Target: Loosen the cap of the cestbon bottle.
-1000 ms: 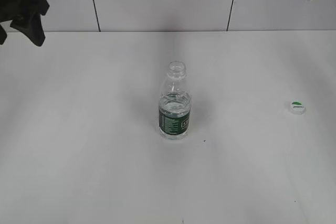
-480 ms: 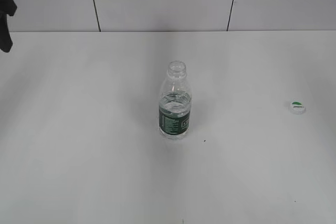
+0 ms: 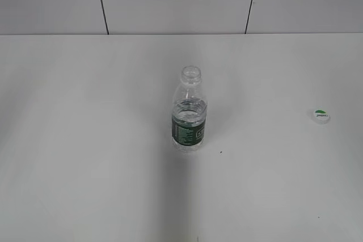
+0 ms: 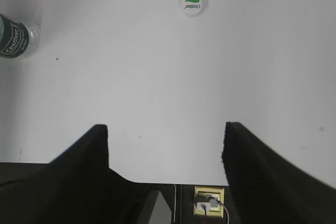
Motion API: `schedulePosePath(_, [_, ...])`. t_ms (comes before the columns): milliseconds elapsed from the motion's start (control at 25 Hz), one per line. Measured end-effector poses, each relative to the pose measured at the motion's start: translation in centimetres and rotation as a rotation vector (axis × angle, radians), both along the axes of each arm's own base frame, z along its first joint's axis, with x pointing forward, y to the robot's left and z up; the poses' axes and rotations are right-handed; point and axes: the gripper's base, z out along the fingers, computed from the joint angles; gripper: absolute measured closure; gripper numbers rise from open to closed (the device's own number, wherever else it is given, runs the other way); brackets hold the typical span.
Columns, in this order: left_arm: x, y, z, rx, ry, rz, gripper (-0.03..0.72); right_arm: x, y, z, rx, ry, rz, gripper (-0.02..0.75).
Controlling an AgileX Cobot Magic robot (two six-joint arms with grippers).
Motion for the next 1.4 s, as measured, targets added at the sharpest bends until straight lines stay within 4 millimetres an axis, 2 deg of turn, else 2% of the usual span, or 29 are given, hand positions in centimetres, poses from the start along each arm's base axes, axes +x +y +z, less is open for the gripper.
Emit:
schedulePosePath(160, [-5.2, 0.2, 0.7, -0.007, -0.082, 0.000, 0.211, -3.7, -0.2, 0.9, -0.022, -0.092, -0.002, 0.220])
schedulePosePath(320, [-11.3, 0.4, 0.8, -0.013, -0.209, 0.000, 0.211, -7.9, -0.2, 0.5, -0.024, -0.174, -0.003, 0.220])
schedulePosePath(520, [-16.9, 0.7, -1.0, -0.011, -0.360, -0.002, 0.219, -10.8, -0.2, -1.3, -0.027, -0.204, -0.003, 0.220])
schedulePosePath(680, [-20.2, 0.8, -3.1, -0.021, -0.452, -0.003, 0.249, -12.8, -0.2, -2.6, -0.027, -0.234, -0.004, 0.220])
schedulePosePath(880, [-22.7, 0.7, -4.6, -0.048, -0.549, -0.009, 0.296, -15.4, -0.2, -4.5, -0.050, -0.317, 0.030, 0.220])
schedulePosePath(1160, [-24.5, 0.7, -4.8, -0.054, -0.675, -0.015, 0.314, -19.7, -0.2, -6.3, -0.099, -0.524, 0.080, 0.220])
schedulePosePath(1280, [-24.9, 0.8, -4.8, -0.047, -0.695, -0.025, 0.315, -20.9, -0.2, -7.4, -0.100, -0.579, 0.079, 0.220])
schedulePosePath(1400, [-24.9, 0.7, -4.8, -0.041, -0.701, -0.038, 0.315, -20.8, -0.1, -8.1, -0.097, -0.567, 0.078, 0.220])
